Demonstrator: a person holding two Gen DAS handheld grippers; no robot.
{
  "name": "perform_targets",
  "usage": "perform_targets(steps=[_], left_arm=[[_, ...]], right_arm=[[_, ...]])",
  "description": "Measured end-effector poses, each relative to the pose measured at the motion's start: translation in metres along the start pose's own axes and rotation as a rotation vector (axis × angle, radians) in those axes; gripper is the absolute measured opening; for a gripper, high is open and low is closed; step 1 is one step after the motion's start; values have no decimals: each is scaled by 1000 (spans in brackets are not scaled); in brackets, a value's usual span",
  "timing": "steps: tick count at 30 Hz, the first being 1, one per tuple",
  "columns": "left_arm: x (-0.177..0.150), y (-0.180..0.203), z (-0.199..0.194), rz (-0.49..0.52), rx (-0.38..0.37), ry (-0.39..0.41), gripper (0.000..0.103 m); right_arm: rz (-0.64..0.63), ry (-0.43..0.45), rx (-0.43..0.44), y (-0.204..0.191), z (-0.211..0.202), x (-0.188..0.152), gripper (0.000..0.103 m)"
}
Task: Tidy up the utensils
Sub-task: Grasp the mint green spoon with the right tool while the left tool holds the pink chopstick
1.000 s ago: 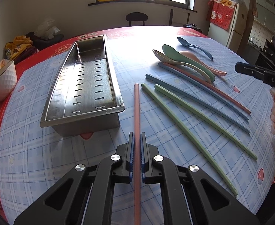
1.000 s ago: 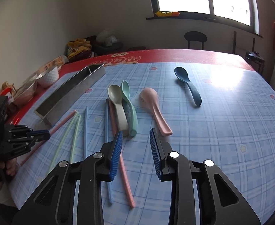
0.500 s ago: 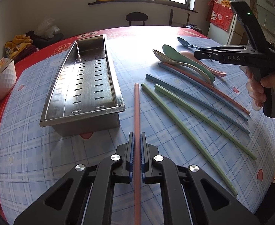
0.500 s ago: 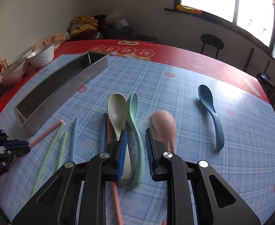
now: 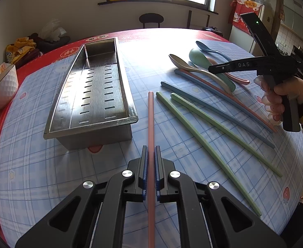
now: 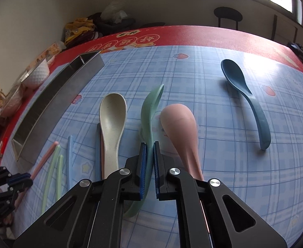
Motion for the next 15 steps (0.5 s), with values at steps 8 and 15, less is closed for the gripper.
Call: perform_targets(steps=[8,15], left_arm=[[0,2,1,20,18,1,6],[0,1,0,1,-3,1,6]], right_arm=[[80,154,105,-13,-54,-8,7],[144,215,126,-11,-65,-20,7]])
Point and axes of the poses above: each gripper's, at about its wrist camera, not at the fingertips, and z roughly the way its jaws point, y to its right, x to its top, the point moved 7 cm from there along z, roughly the way its jaws point, and after that the axes turned 9 degrees about y, right-handed, at the moved point
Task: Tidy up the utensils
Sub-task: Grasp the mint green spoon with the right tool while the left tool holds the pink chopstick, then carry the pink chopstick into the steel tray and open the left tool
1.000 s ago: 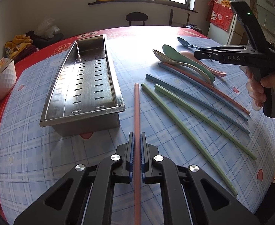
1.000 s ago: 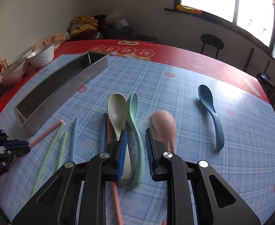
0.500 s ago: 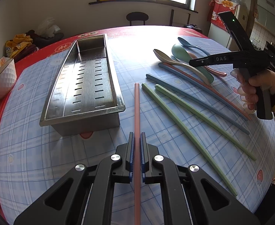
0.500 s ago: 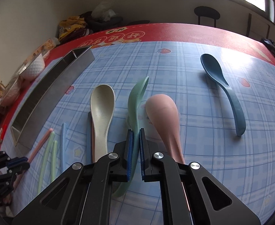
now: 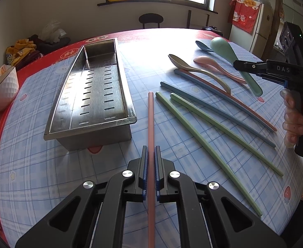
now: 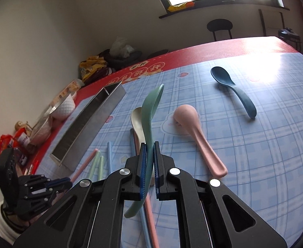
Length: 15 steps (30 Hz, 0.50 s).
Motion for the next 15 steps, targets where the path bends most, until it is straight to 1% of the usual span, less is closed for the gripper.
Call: perform_targets(steps=[2,5,8,12,15], left_arm=[[0,-1,-1,-9,-12,-2,6],[-1,-2,-3,-20,-21,-12,6],[-1,-5,-10,-62,-43,-20,6],[9,-3,-28,-106,-89,3,6],[20,-3,-39,-134,-110,22,6]], right_arm=[[-1,-4,4,1,1,-3,7],[-10,14,15,0,-1,-3,7],[6,9,33,1,-1,-4,7],[18,16,51,3,-1,-5,7],[24,23,55,3,-1,-4,7]])
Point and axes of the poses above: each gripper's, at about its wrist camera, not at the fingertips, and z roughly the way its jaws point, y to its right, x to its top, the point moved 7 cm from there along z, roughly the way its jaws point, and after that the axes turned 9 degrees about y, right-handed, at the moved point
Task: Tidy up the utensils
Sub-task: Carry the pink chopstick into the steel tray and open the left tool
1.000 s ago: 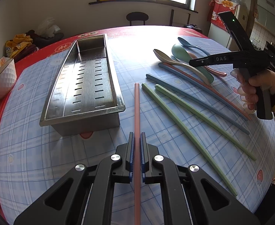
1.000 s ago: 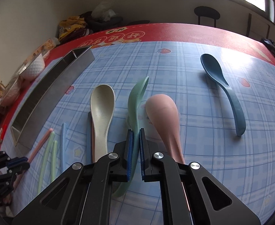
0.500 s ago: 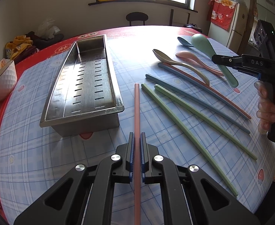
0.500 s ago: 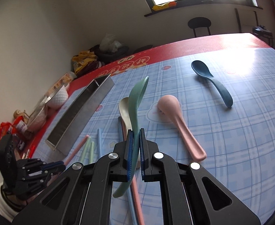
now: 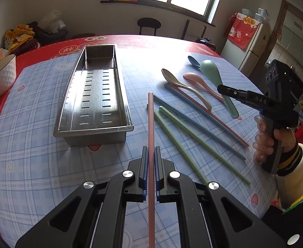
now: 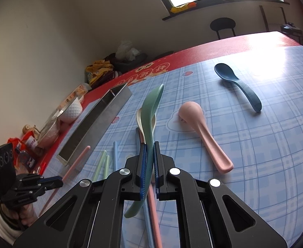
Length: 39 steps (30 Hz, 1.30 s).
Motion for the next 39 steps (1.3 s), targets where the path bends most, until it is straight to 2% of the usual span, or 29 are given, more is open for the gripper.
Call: perform_targets(steps=[4,7,10,13,17,20,25,28,31,35,37,39], left_arm=[[31,-5,-13,-48,-22,51,6],[65,-19,-9,-79,22,91,6],[99,-41,12,-129,81,103,6],[122,-65,47,-181,138,72,6],[132,-87,96,-233,179,-17,6],[130,-94,118,-236,193,-61,6],[126,-94,135,-234,159,-104,6],[128,-94,134,-225,141,-94,7],[132,-88,127,-225,101,-76,16],[135,-80,106,-180,97,-27,22],[135,-75,90,-134,115,21,29],[130,-71,73,-71,143,76,44]], right_arm=[[15,6,8,2,-2,0,7],[23,6,10,5,-2,0,7],[25,9,8,6,-3,0,7],[31,12,5,8,-4,0,7],[38,13,2,10,-4,0,7],[43,12,3,11,-4,0,7],[43,4,5,11,-2,0,7],[42,5,2,11,-2,0,7],[39,3,-4,11,-1,0,7],[30,2,-16,10,-1,-1,7],[29,2,-24,10,-1,-1,7],[33,1,-31,10,-1,-1,7]])
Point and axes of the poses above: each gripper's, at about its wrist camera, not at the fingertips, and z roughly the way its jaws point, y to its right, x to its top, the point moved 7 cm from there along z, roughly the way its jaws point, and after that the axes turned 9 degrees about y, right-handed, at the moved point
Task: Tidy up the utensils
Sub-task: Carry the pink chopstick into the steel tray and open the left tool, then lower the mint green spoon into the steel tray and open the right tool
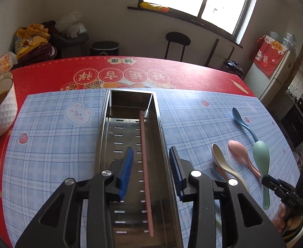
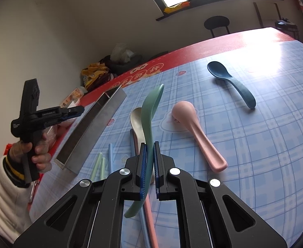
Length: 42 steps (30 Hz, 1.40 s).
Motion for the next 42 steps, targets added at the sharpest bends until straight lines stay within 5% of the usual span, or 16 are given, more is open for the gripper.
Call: perform_targets(steps=[6,11,22,34,42], left_arm=[[-31,-7,-40,106,97,117,85],[-42,-18,-57,178,200,183,96],[-43,-45,-69,113,252,281,97],[-43,-101,-76,-85,358,289,97],[-44,-107,-76,-122,347,282,97]], right_arm=[[19,-22,-31,4,3,-1,7],[-9,-65,-88,3,9,-2,7],[-47,-133,-111,-37,35,25,7],[-183,-208,-79,-155,157,53,7],[-252,-278,-128,-182,211,44,7]])
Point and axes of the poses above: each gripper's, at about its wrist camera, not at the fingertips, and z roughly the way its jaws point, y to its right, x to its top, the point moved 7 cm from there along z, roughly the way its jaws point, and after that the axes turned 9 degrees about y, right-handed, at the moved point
